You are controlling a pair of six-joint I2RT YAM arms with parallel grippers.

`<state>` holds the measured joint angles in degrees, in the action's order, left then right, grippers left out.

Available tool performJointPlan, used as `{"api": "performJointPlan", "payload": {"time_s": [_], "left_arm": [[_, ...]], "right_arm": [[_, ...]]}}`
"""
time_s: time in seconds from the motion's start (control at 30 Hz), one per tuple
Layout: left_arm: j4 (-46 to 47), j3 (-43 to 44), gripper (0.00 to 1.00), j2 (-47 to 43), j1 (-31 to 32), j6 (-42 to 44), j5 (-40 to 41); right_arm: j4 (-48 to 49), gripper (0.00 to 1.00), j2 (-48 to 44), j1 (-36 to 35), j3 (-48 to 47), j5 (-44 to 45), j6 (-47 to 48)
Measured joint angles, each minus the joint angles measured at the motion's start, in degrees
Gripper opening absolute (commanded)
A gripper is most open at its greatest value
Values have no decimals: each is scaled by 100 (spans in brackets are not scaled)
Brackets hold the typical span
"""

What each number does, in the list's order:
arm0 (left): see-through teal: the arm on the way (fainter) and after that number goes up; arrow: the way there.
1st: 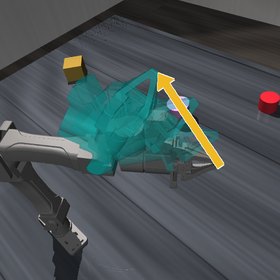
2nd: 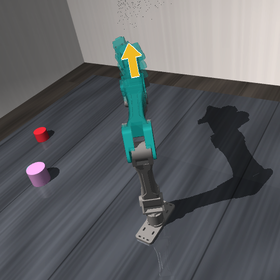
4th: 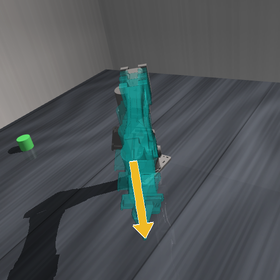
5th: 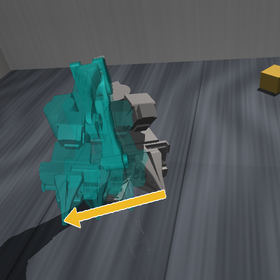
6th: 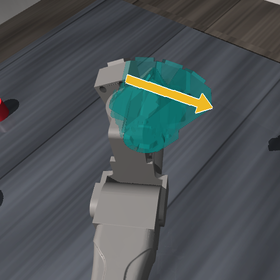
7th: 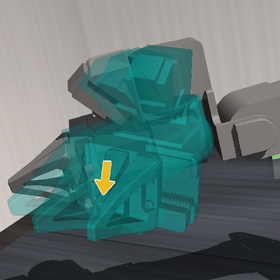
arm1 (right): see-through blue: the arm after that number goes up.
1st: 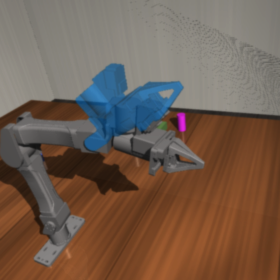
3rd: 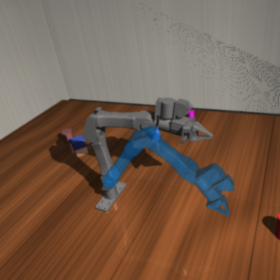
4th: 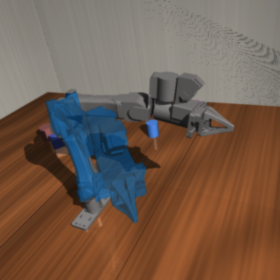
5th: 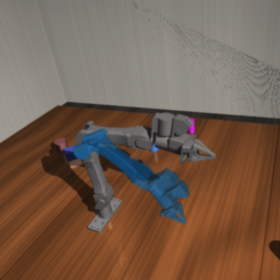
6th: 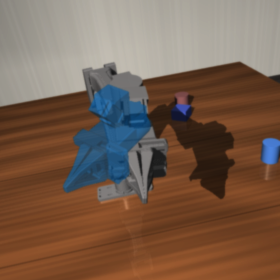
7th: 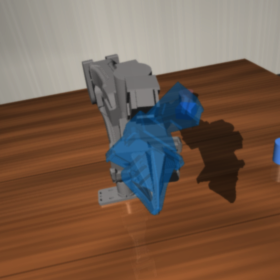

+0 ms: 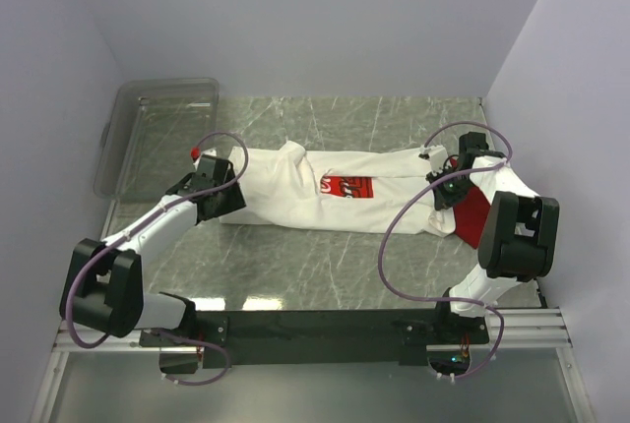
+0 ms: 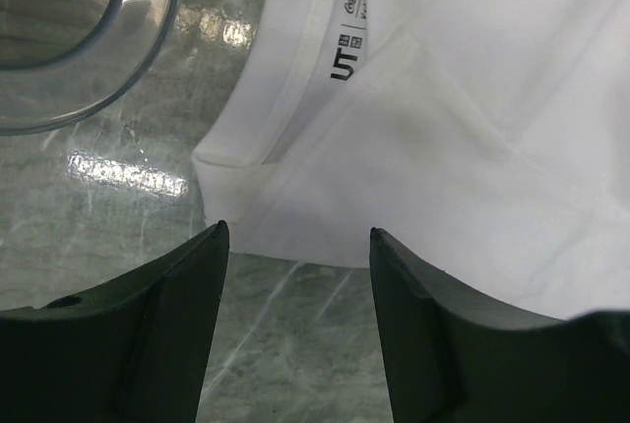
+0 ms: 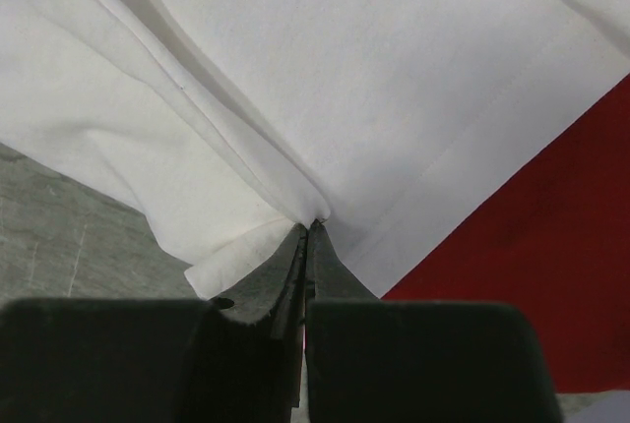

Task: Fold and stack the t-shirts
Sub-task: Fold the tshirt

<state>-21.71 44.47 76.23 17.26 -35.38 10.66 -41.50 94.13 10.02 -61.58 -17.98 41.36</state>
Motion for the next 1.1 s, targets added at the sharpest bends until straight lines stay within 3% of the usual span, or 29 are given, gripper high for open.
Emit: {"api": "performJointPlan", "payload": {"time_s": [0.33,0.47,0.63,0.77,0.87,1.03,1.1], "left_arm": [[85,-116,49,293,-81,-138,59],[87,-116,49,317,-103,-151,61],[76,-118,60,337,-107,-197,94],[70,-173,58,367,-111,-302,166],[37,-212,47,417,-120,-328,173],[46,-212,6,549,-133,-356,151],[42,-212,1,540,-133,-341,149]], "right_arm": [[4,0,0,0,11,-2,2],[7,0,0,0,13,-2,2],[4,0,-2,0,13,-4,2],[4,0,-2,0,13,-7,2],[2,0,-2,0,13,-9,2],[2,0,-2,0,13,-9,4],[2,0,-2,0,13,-11,4]]}}
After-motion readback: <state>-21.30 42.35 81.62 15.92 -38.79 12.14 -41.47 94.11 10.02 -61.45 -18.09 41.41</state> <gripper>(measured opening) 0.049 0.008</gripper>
